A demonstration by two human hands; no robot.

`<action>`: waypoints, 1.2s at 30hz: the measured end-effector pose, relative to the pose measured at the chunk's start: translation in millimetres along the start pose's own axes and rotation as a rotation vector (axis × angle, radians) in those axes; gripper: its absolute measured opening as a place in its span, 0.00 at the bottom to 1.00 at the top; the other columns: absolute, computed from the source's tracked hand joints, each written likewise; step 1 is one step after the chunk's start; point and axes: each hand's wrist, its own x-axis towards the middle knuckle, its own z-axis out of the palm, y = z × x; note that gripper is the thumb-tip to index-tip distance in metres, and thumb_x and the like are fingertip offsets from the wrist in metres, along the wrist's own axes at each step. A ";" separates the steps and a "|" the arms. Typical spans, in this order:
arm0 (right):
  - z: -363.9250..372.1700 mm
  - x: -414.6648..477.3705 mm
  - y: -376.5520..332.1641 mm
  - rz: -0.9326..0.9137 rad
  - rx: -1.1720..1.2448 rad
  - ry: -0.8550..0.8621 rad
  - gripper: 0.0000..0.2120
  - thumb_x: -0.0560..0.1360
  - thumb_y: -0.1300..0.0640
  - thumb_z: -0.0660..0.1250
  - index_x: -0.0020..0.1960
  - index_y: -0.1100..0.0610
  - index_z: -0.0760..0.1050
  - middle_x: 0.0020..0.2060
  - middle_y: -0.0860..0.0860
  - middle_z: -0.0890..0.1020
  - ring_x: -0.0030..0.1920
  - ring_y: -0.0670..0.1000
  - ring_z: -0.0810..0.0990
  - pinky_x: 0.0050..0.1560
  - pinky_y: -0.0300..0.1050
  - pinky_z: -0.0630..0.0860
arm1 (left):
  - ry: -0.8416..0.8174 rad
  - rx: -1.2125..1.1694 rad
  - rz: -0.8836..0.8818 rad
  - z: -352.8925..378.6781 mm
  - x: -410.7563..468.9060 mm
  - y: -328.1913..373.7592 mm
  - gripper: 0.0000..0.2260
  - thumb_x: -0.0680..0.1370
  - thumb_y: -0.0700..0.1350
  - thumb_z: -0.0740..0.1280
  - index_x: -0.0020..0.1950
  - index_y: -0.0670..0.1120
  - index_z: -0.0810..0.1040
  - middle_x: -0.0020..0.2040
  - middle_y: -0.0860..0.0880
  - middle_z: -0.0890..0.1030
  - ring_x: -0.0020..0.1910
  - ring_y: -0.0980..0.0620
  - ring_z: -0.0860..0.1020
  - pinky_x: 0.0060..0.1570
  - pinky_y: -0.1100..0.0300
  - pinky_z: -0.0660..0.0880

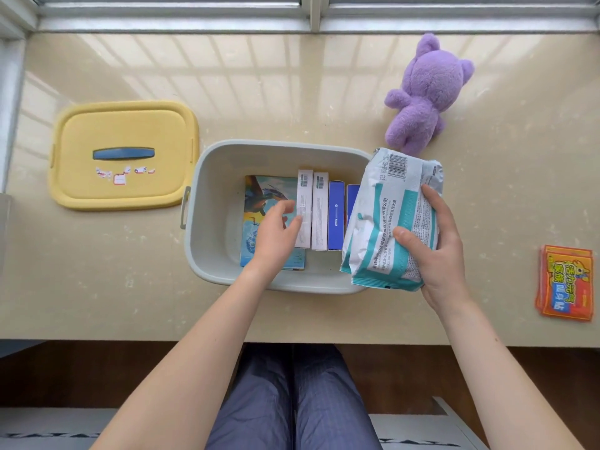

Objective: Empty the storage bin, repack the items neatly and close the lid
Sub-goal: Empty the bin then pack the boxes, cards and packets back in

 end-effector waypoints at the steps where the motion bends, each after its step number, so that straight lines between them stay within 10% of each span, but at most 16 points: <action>1: 3.4 -2.1 -3.3 0.012 0.043 0.008 0.32 0.72 0.66 0.72 0.71 0.48 0.69 0.66 0.47 0.76 0.65 0.51 0.77 0.57 0.51 0.79 | 0.012 0.032 0.027 -7.0 -4.2 3.8 0.14 0.80 0.45 0.63 0.66 0.47 0.74 0.62 0.53 0.77 0.56 0.54 0.75 0.59 0.54 0.74; 5: 19.4 -8.7 -25.9 -0.002 0.115 0.000 0.31 0.73 0.70 0.68 0.72 0.52 0.68 0.65 0.49 0.77 0.63 0.51 0.78 0.52 0.44 0.80 | 0.086 0.193 0.211 -45.0 -20.9 11.6 0.15 0.80 0.42 0.63 0.67 0.46 0.74 0.62 0.51 0.77 0.59 0.53 0.74 0.57 0.61 0.68; 10: 49.9 -11.1 -44.2 -0.023 0.132 -0.024 0.32 0.71 0.66 0.70 0.72 0.50 0.68 0.67 0.51 0.76 0.65 0.55 0.77 0.62 0.59 0.76 | 0.245 0.382 0.407 -99.7 -30.8 0.1 0.15 0.78 0.38 0.66 0.65 0.42 0.76 0.58 0.47 0.79 0.59 0.48 0.75 0.58 0.66 0.65; 19: 122.4 -10.7 -11.9 -0.019 0.073 0.015 0.32 0.72 0.70 0.70 0.70 0.46 0.71 0.62 0.44 0.79 0.62 0.49 0.79 0.54 0.45 0.80 | 0.297 0.537 0.445 -160.4 6.5 -53.1 0.24 0.75 0.42 0.69 0.71 0.41 0.71 0.69 0.40 0.72 0.67 0.40 0.70 0.66 0.47 0.69; 26: 165.6 -8.8 17.1 -0.027 -0.059 0.019 0.33 0.70 0.68 0.74 0.67 0.40 0.73 0.60 0.40 0.80 0.60 0.45 0.80 0.58 0.50 0.79 | 0.135 0.392 0.397 -169.6 22.9 -80.1 0.24 0.81 0.47 0.63 0.77 0.49 0.63 0.75 0.52 0.66 0.73 0.56 0.61 0.69 0.63 0.58; 36: 217.6 0.5 38.9 -0.070 -0.400 0.055 0.32 0.69 0.62 0.75 0.67 0.37 0.72 0.62 0.41 0.77 0.61 0.34 0.74 0.63 0.33 0.70 | 0.105 0.252 0.451 -168.6 28.8 -94.2 0.25 0.80 0.49 0.64 0.77 0.53 0.63 0.70 0.65 0.63 0.68 0.71 0.58 0.65 0.72 0.56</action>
